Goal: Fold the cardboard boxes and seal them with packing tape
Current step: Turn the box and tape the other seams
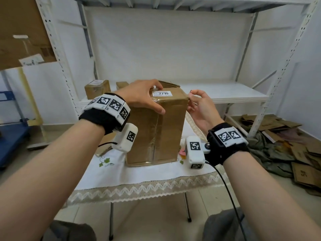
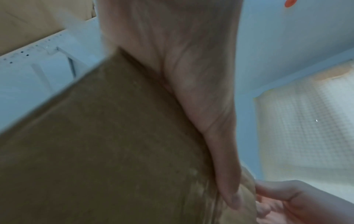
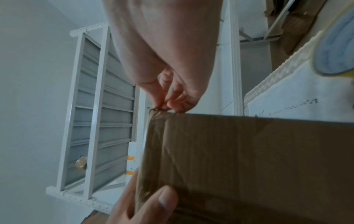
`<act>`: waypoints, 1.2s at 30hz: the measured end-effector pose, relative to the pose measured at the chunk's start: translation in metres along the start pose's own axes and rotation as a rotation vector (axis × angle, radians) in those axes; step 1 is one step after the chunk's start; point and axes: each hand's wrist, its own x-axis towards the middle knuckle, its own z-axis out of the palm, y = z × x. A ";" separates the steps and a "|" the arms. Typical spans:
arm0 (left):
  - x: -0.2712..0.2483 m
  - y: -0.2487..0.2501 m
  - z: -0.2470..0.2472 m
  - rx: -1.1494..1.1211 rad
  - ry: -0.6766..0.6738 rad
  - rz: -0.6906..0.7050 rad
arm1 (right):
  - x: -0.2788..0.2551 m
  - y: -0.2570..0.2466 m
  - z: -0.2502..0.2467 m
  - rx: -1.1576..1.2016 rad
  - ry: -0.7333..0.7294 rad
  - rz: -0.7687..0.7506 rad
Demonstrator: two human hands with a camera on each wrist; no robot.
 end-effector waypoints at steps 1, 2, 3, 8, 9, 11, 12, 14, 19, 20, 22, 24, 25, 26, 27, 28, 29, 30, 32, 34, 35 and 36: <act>0.000 0.000 0.000 0.006 -0.001 0.008 | 0.000 0.000 0.005 -0.085 0.015 -0.037; 0.001 0.001 0.001 0.015 -0.002 0.018 | 0.001 0.002 0.010 -0.197 0.030 -0.084; 0.001 0.003 0.003 0.026 0.001 0.027 | 0.001 0.004 0.014 -0.318 0.041 -0.135; 0.000 0.005 0.003 0.063 0.023 0.010 | -0.001 0.010 0.028 -0.778 0.134 -0.570; -0.001 0.004 0.002 0.069 0.017 0.009 | 0.000 0.011 0.027 -0.856 0.117 -0.671; -0.003 0.001 0.003 0.099 0.008 0.024 | 0.000 0.014 0.025 -0.932 -0.050 -0.772; -0.004 0.000 0.005 0.129 0.005 0.036 | -0.001 0.016 0.023 -0.990 -0.135 -0.764; -0.008 -0.001 0.007 0.215 -0.013 0.059 | -0.001 0.017 0.018 -1.159 -0.212 -0.735; -0.021 -0.009 0.008 0.257 -0.054 0.015 | 0.001 0.006 0.018 -1.395 -0.265 -0.618; -0.024 -0.013 0.006 0.235 -0.052 0.008 | 0.003 0.005 0.020 -1.405 -0.259 -0.592; -0.031 -0.025 0.004 0.139 -0.041 0.001 | 0.004 0.007 0.023 -1.375 -0.228 -0.540; -0.039 -0.035 0.006 -0.045 0.036 -0.002 | 0.004 0.009 0.026 -1.300 -0.195 -0.512; -0.043 -0.038 0.011 -0.156 0.109 0.003 | 0.004 0.010 0.027 -1.261 -0.184 -0.509; -0.047 -0.040 0.018 -0.271 0.194 0.009 | 0.004 0.010 0.028 -1.221 -0.179 -0.509; -0.051 -0.041 0.025 -0.391 0.277 0.009 | 0.003 0.010 0.029 -1.165 -0.182 -0.504; -0.053 -0.040 0.033 -0.514 0.347 0.002 | 0.003 0.010 0.030 -1.103 -0.185 -0.486; -0.053 -0.039 0.040 -0.640 0.410 -0.013 | 0.001 0.010 0.032 -1.043 -0.178 -0.467; -0.053 -0.036 0.046 -0.759 0.458 -0.045 | -0.001 0.010 0.034 -0.970 -0.157 -0.444; -0.054 -0.026 0.054 -0.933 0.527 -0.115 | -0.004 0.012 0.034 -0.736 -0.080 -0.341; -0.054 -0.020 0.058 -1.032 0.555 -0.175 | -0.008 0.013 0.030 -0.487 -0.001 -0.127; -0.053 -0.019 0.062 -1.051 0.550 -0.213 | -0.009 0.013 0.027 -0.417 0.003 -0.017; -0.050 -0.020 0.064 -1.060 0.524 -0.277 | -0.013 0.013 0.025 -0.402 -0.027 0.069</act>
